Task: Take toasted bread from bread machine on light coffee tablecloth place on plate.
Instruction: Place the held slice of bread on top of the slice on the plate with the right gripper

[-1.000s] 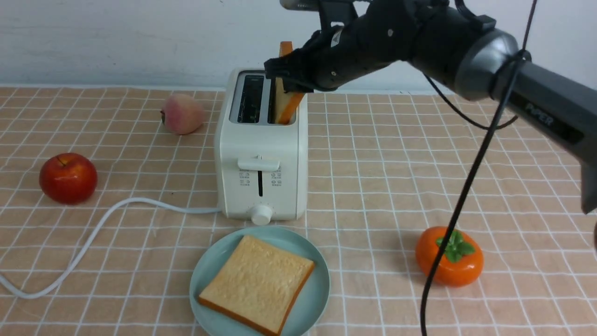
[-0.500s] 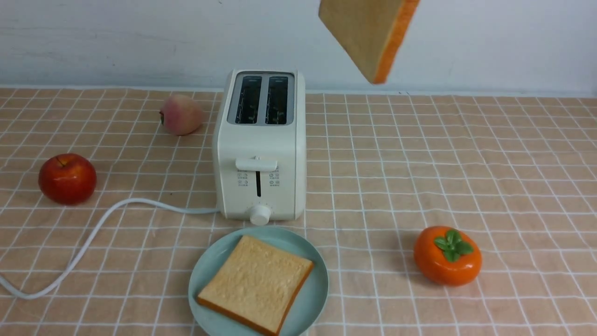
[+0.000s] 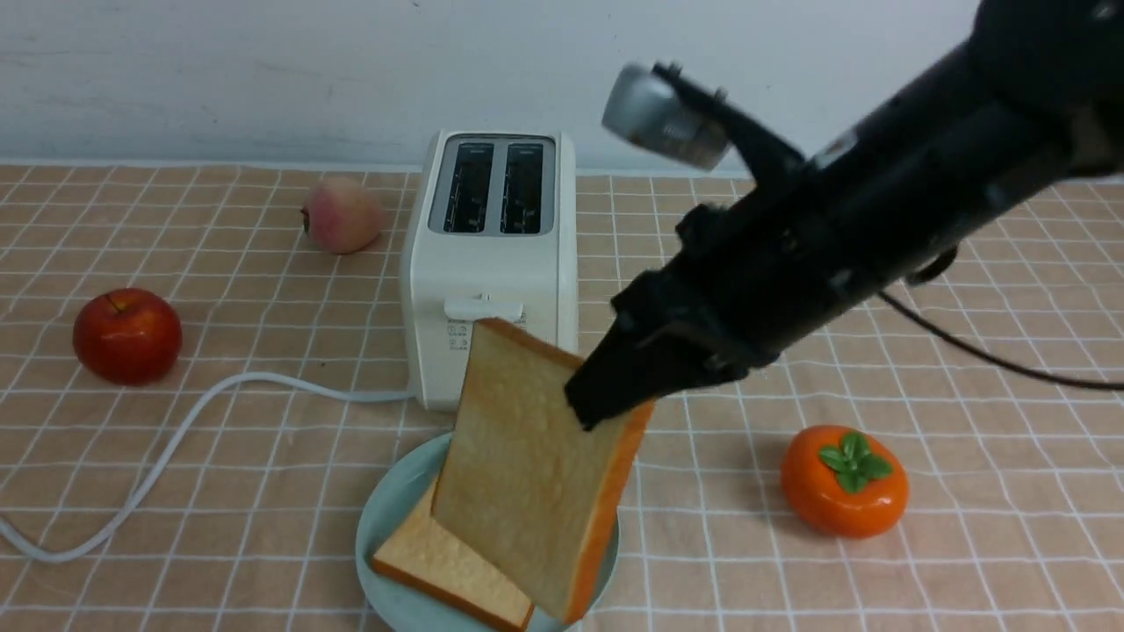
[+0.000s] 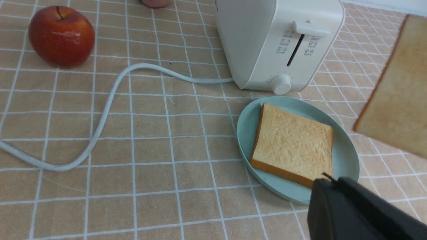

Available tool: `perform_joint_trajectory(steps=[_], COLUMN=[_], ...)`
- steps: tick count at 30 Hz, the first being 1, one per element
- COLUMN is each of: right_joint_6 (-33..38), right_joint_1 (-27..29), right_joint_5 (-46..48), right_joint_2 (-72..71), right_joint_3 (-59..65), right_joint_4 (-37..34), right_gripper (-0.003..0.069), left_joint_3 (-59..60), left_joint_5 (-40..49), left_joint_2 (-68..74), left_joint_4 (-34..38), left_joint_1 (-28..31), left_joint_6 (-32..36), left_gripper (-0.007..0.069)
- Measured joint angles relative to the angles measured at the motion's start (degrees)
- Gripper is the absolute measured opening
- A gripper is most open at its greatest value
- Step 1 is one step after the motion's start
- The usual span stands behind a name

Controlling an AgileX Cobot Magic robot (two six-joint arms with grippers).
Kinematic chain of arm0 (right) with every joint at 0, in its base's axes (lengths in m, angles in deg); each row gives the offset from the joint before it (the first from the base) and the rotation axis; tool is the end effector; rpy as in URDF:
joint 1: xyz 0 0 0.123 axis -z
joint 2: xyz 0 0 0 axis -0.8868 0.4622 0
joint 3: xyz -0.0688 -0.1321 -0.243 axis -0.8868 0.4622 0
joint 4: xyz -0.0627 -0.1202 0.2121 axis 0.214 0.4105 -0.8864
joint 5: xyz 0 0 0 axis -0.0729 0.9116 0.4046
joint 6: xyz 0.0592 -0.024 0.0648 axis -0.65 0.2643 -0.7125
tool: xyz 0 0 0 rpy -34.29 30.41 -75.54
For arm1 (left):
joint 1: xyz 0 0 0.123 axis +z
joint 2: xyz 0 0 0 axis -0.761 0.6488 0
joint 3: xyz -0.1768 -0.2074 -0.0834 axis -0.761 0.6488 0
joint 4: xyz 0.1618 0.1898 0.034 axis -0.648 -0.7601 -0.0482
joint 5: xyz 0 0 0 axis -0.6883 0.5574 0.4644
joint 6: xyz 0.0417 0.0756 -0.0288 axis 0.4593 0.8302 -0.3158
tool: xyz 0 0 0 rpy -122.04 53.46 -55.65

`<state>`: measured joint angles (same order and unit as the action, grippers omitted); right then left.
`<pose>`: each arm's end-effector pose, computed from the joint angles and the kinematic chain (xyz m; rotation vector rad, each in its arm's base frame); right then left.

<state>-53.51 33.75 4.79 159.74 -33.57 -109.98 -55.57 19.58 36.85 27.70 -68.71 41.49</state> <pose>0.2764 0.2179 0.3297 -0.7863 2.4330 1.1170 0.0392 -0.0136 0.2976 -0.0135 1.9836 -0.4469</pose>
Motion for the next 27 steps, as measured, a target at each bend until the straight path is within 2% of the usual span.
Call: perform_joint_trajectory(steps=[1,2,3,4,8,12,14,15,19,20,22,23,26,27], right_joint_6=[0.7,3.2,3.6,6.6,10.7,10.8,10.8,10.8,10.8,10.8,10.8,10.8,10.7,9.5], right_joint_1=[0.0,0.1,0.1,0.3,0.4,0.4,0.4,0.4,0.6,0.6,2.3,3.5,7.3,10.7], right_joint_5=[-0.6,-5.8,-6.3,-9.6,-13.1,-13.8,-14.2,-14.2,-14.5,-14.5,-12.8,-11.8,-8.9,-6.0], right_joint_2=[0.2,2.4,2.7,4.8,9.9,13.8,16.0,16.1,16.7,16.7,15.5,14.6,12.0,9.4], right_joint_3=[0.4,3.1,3.3,4.5,4.8,5.1,5.1,5.1,5.1,5.1,5.1,5.1,5.1,5.1], right_joint_4=[-0.5,-4.7,-4.7,-8.8,-15.7,-17.8,-17.9,-17.9,-15.6,-15.5,-13.3,-12.2,-9.8,-8.1], right_gripper=[0.0083,0.0082,0.0082,0.0081,0.0081,0.0087,0.0139,0.0139,0.0337,0.0358,0.0479,0.0517,0.0567,0.0573], left_joint_3=[0.0,0.0,0.0,0.0,0.0,0.0,0.0,0.0,0.0,0.0,0.0,0.0,0.0,0.0], left_joint_5=[0.0,0.0,0.0,0.0,0.4,1.0,1.4,1.4,2.1,2.0,2.2,2.2,2.2,2.2], left_joint_2=[0.0,0.0,0.0,0.0,0.0,0.0,0.0,0.0,0.0,0.0,0.0,0.0,0.0,0.0], left_joint_4=[0.0,0.0,0.0,0.0,0.0,0.0,0.0,0.0,0.0,0.0,0.0,0.0,0.0,0.0], left_joint_1=[0.0,0.0,0.0,0.0,0.0,0.0,0.0,0.0,0.0,0.0,0.0,0.0,0.0,0.0], left_joint_6=[0.0,0.0,0.0,0.0,0.0,0.0,0.0,0.0,0.0,0.0,0.0,0.0,0.0,0.0], left_gripper=[-0.0014,-0.0014,-0.0014,-0.0014,-0.0014,-0.0014,-0.0014,-0.0014,-0.0014,-0.0014,-0.0014,-0.0014,-0.0014,-0.0014])
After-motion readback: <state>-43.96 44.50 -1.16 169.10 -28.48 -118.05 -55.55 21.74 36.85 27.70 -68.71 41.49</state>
